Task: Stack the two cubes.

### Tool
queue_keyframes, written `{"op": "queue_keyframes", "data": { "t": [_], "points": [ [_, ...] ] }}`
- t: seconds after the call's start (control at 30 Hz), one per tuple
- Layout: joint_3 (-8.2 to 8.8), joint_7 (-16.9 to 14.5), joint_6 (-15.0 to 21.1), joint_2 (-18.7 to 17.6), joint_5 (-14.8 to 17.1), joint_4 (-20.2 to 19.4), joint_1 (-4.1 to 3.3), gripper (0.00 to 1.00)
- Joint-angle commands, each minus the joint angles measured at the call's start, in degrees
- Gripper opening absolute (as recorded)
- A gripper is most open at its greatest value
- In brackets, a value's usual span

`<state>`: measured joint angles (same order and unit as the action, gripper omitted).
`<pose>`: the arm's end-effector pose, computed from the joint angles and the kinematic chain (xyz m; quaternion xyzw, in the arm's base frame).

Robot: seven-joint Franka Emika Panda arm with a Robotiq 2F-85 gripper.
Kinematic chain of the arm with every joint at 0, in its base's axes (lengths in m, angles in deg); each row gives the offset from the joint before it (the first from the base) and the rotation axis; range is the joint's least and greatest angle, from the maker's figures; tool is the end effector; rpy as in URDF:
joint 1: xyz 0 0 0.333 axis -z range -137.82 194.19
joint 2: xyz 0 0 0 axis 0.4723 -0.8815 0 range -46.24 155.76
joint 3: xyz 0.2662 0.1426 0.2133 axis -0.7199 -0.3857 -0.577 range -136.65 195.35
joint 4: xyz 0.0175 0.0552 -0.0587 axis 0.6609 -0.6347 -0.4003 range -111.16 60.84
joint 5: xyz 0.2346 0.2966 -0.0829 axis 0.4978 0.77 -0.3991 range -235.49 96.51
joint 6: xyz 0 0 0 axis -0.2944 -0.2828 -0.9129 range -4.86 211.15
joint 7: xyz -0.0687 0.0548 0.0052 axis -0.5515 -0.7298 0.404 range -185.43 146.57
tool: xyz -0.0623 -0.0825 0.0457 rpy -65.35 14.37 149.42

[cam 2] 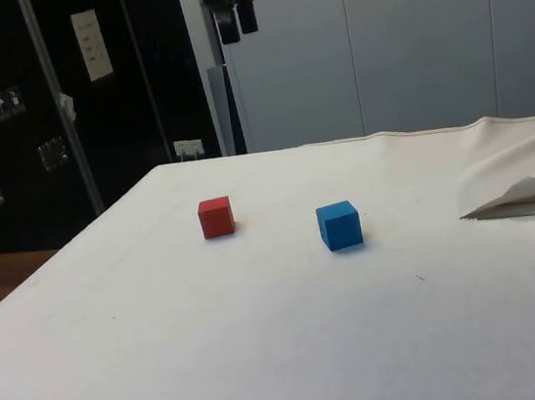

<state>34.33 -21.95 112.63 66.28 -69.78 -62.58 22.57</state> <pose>0.4725 0.0027 0.5082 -0.9995 -0.0294 -0.0048 0.0064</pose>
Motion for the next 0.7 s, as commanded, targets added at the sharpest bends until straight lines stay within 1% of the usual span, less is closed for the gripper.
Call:
{"op": "queue_keyframes", "data": {
  "t": [0.0,0.03,0.07,0.1,0.23,0.3,0.33,0.37,0.57,0.6,0.63,0.67],
  "points": [
    [-0.06,0.0,1.26,0.86,-0.29,-1.2,0.0,1.0],
    [-0.06,-0.06,1.6,1.26,-0.29,-1.83,0.0,1.0],
    [0.0,-0.11,0.86,0.8,0.0,-1.32,0.0,1.0],
    [-0.06,-0.11,1.95,1.55,-0.29,-2.35,0.0,1.0],
    [0.0,-0.69,4.24,2.75,-0.34,-5.21,0.06,1.0],
    [-0.06,-0.86,5.16,2.98,-0.46,-6.19,0.06,1.0],
    [0.0,-1.03,4.47,2.75,-0.06,-5.9,0.0,1.0],
    [-0.06,-0.97,5.61,3.09,-0.52,-6.7,0.11,1.0],
    [-0.11,-1.38,9.11,3.5,-1.03,-10.03,0.11,1.0],
    [0.0,-1.6,8.14,2.98,-0.4,-9.28,0.0,1.0],
    [-0.11,-1.43,9.68,3.5,-1.09,-10.54,0.11,1.0],
    [-0.11,-1.49,10.26,3.55,-1.2,-11.06,0.11,1.0]
  ]
}}
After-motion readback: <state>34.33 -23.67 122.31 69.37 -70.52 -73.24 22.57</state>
